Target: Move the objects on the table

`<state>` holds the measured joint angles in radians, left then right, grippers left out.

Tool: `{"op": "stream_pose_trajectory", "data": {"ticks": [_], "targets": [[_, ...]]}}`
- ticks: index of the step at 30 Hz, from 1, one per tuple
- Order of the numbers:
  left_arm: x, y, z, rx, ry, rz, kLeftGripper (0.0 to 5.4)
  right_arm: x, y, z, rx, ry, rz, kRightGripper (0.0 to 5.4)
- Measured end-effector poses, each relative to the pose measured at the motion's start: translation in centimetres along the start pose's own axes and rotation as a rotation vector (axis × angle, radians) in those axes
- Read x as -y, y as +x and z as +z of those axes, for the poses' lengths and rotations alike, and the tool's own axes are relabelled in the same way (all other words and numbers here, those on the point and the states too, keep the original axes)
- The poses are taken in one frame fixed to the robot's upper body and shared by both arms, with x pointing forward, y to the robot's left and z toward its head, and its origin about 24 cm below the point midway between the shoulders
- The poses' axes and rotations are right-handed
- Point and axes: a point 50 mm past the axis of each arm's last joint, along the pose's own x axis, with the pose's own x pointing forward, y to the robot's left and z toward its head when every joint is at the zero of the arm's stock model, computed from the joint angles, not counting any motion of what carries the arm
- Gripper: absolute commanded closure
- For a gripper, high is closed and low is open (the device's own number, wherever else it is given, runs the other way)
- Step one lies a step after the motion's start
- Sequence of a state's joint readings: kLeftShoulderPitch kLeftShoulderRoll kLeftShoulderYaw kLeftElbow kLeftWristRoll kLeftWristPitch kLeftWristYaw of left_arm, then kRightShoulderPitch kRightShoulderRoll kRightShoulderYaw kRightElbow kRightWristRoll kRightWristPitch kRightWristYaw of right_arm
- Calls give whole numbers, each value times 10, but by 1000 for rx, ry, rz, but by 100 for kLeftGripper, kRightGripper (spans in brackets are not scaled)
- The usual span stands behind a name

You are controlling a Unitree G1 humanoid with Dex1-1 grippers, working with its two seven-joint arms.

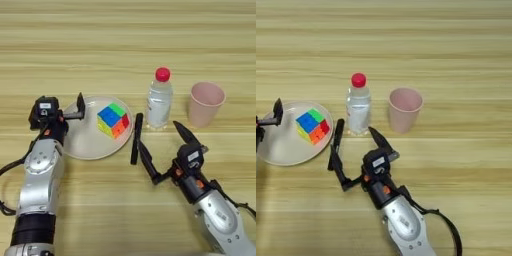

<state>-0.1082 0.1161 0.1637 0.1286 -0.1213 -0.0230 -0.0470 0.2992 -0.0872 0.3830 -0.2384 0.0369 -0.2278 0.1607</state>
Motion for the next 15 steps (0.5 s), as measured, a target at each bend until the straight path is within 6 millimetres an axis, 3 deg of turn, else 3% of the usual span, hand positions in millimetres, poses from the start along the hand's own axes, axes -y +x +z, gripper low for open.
{"op": "stream_pose_trajectory", "data": {"ticks": [15], "targets": [[-6, 1, 4, 32, 3, -1, 0, 70, -35, -10, -54, -158, -308, 3]]}}
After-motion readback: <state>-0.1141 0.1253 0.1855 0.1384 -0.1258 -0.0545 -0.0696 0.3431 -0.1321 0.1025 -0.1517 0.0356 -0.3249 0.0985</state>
